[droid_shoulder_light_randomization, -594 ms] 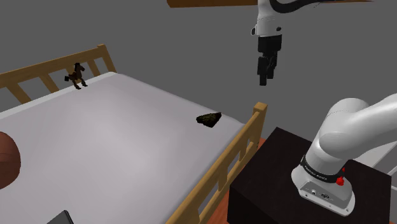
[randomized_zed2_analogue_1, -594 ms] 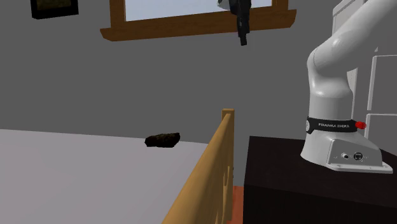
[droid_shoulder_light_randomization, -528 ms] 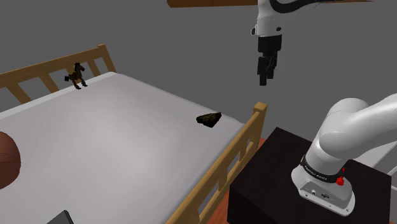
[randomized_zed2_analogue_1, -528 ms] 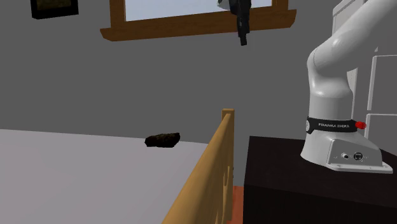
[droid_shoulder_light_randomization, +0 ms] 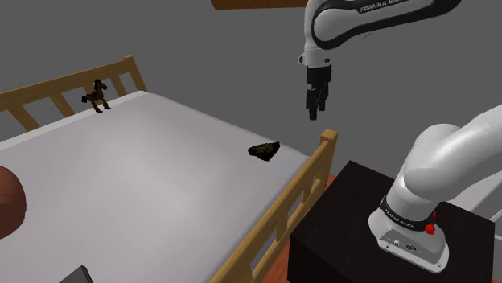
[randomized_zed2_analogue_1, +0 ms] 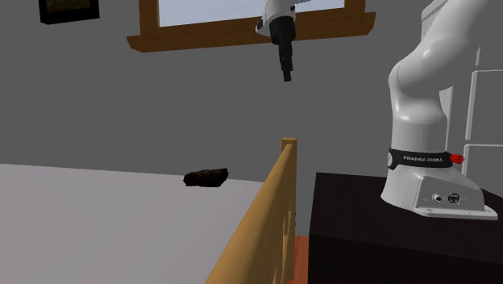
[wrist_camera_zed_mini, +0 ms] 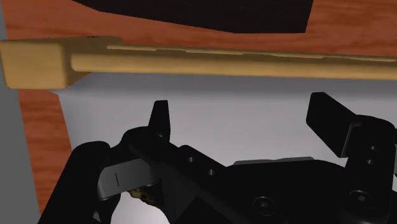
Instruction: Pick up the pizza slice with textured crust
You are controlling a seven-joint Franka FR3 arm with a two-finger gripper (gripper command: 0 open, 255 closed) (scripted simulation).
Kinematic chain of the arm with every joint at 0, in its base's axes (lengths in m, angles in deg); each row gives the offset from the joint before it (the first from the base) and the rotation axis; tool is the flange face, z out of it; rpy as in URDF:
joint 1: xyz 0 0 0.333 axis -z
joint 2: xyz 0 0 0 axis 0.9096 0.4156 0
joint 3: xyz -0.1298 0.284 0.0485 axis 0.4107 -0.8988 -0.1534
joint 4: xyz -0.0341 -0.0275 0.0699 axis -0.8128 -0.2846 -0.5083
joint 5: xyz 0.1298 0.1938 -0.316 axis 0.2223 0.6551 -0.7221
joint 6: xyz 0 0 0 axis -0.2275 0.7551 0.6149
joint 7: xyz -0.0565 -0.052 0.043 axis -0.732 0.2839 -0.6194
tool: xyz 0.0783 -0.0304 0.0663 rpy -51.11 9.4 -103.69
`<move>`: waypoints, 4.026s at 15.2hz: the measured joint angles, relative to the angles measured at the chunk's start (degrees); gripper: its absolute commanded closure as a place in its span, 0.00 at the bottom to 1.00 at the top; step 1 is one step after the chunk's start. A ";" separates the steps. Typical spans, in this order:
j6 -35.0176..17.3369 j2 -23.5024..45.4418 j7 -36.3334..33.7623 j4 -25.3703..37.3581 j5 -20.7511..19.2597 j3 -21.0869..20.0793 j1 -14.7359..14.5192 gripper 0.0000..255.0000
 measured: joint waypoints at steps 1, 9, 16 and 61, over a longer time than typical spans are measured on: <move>-1.75 2.00 0.34 0.37 0.04 -0.02 -0.23 0.00; -15.93 17.72 4.85 2.57 -0.02 1.03 -1.07 0.00; -24.81 32.78 8.11 9.48 1.00 1.02 -1.80 0.00; -32.59 74.41 14.39 45.37 2.11 -0.95 -0.98 1.00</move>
